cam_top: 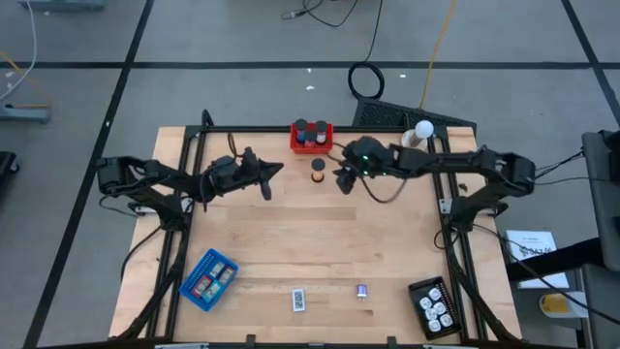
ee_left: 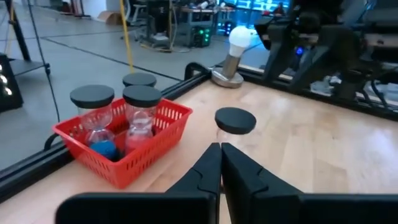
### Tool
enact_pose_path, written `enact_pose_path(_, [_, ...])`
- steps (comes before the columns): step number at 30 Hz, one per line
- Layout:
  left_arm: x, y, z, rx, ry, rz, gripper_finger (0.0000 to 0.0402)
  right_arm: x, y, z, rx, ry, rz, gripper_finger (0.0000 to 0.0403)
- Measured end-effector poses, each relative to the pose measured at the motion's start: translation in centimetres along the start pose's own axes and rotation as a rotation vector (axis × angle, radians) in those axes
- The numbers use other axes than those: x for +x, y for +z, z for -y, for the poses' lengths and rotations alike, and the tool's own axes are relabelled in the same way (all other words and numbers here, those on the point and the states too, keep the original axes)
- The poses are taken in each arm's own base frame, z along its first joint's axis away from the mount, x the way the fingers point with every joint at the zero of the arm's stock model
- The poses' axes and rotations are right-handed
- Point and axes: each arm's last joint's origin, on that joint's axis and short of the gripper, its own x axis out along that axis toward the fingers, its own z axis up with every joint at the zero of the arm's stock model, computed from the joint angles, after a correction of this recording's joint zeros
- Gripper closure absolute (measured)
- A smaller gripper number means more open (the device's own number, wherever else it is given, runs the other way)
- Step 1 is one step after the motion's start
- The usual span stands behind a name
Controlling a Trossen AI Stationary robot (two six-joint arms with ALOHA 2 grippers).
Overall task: Pick & Place Office items
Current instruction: Put the orange hourglass into the red bin
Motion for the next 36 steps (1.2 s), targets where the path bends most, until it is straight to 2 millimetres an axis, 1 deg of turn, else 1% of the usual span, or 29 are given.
enact_pose_path(4, [0.0,0.0,0.0,-0.009,0.021,0.002,0.0378,1.6,2.0,-0.7,-0.019,-0.014,-0.072,0.0155])
enact_pose_path(8, [0.0,0.0,0.0,0.031,0.02,0.002,0.0376,2.6,4.0,-1.3,-0.067,-0.027,-0.116,0.0101])
enact_pose_path(11, [0.0,0.0,0.0,0.057,0.02,0.001,0.0376,3.5,4.7,-1.4,-0.131,-0.027,-0.126,0.0076])
enact_pose_path(14, [0.0,0.0,0.0,0.053,0.02,0.001,0.0376,4.6,4.5,-1.4,-0.202,-0.004,-0.14,0.0064])
enact_pose_path(18, [0.0,0.0,0.0,0.058,0.02,0.001,0.0376,6.0,3.9,-1.2,-0.277,0.0,-0.167,0.0063])
enact_pose_path(22, [0.0,0.0,-0.1,0.06,0.021,0.001,0.0376,7.5,3.5,-1.0,-0.307,-0.022,-0.147,0.007])
enact_pose_path(28, [0.0,0.0,0.0,0.061,0.021,0.002,0.0376,8.5,3.5,-1.0,-0.315,-0.018,-0.112,0.0083])
enact_pose_path(32, [0.0,0.0,-0.1,0.061,0.021,0.002,0.0376,8.5,3.5,-0.8,-0.309,-0.019,-0.113,0.0108])
enact_pose_path(36, [0.0,0.0,-0.1,0.061,0.021,0.002,0.0376,8.5,3.6,-0.8,-0.306,-0.021,-0.109,0.0147])
